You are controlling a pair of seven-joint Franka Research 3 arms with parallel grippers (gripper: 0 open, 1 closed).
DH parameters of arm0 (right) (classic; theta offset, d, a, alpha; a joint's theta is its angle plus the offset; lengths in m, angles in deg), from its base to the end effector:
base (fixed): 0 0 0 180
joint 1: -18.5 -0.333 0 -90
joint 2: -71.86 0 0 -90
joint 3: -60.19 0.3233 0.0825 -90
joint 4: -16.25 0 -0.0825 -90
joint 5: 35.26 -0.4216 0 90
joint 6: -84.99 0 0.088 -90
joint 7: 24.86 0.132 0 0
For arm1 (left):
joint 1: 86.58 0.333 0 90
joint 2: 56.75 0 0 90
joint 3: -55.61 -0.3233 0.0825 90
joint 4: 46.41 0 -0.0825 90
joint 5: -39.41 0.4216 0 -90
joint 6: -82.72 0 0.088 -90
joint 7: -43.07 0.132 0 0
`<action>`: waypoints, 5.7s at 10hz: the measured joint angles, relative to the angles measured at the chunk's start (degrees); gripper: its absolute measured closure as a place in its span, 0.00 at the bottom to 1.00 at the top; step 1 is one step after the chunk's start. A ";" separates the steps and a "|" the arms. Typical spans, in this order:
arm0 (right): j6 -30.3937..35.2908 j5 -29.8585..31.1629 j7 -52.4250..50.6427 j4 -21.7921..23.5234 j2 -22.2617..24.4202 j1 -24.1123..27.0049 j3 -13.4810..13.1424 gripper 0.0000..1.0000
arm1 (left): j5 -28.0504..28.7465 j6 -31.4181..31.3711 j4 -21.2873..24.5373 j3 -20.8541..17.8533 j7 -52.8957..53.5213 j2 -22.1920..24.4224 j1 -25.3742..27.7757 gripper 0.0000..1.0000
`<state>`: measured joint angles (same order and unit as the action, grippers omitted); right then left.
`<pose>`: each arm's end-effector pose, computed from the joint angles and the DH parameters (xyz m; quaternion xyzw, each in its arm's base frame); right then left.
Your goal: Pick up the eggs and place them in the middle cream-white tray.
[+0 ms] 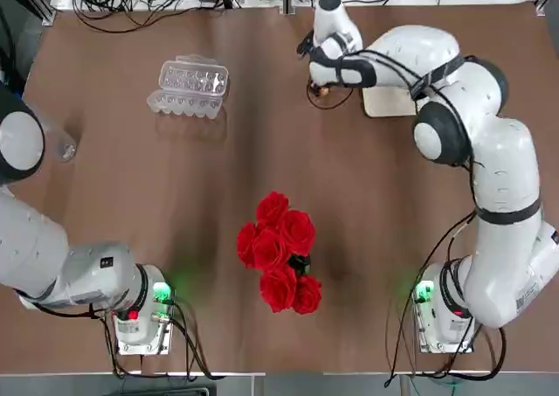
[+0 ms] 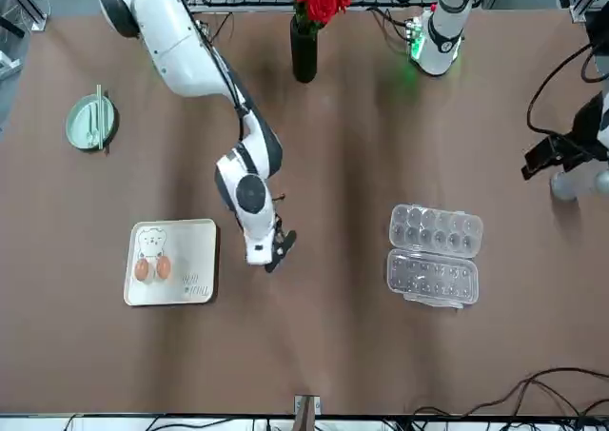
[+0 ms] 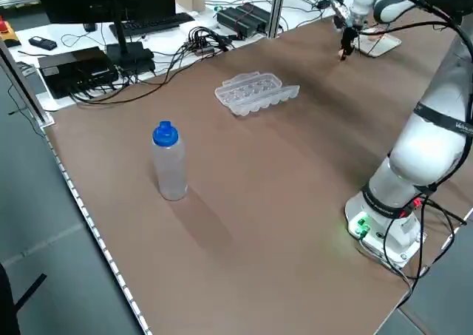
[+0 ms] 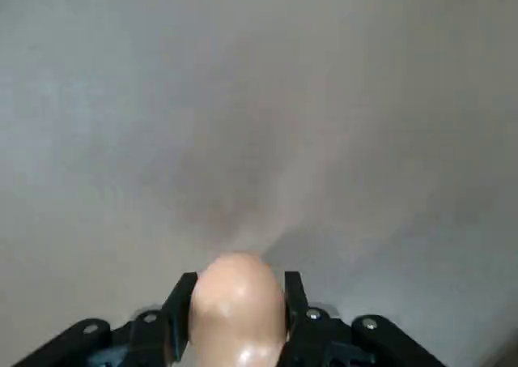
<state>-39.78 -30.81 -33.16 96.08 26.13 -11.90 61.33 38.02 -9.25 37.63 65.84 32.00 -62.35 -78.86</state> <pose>0.6568 0.3948 0.1885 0.9331 0.3588 -0.0017 0.0255 0.6271 -0.0254 0.6046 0.9967 0.0754 0.0185 0.0231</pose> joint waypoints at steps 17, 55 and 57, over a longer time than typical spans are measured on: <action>-11.52 -0.10 5.03 17.69 7.48 17.74 -0.04 0.52 | 0.00 0.00 0.11 0.43 0.00 -0.13 -0.08 0.00; 33.58 -3.17 6.40 -9.53 32.91 35.41 0.54 0.00 | 0.00 0.99 0.18 0.80 3.63 -0.45 -0.32 0.00; 33.48 -3.17 3.85 -6.34 35.67 35.07 -0.59 0.02 | 0.00 1.84 -0.05 0.93 5.15 -0.38 -0.30 0.00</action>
<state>-6.30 -33.98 -29.32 89.74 61.81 23.17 60.74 38.02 -7.41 37.58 66.77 37.15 -62.73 -79.16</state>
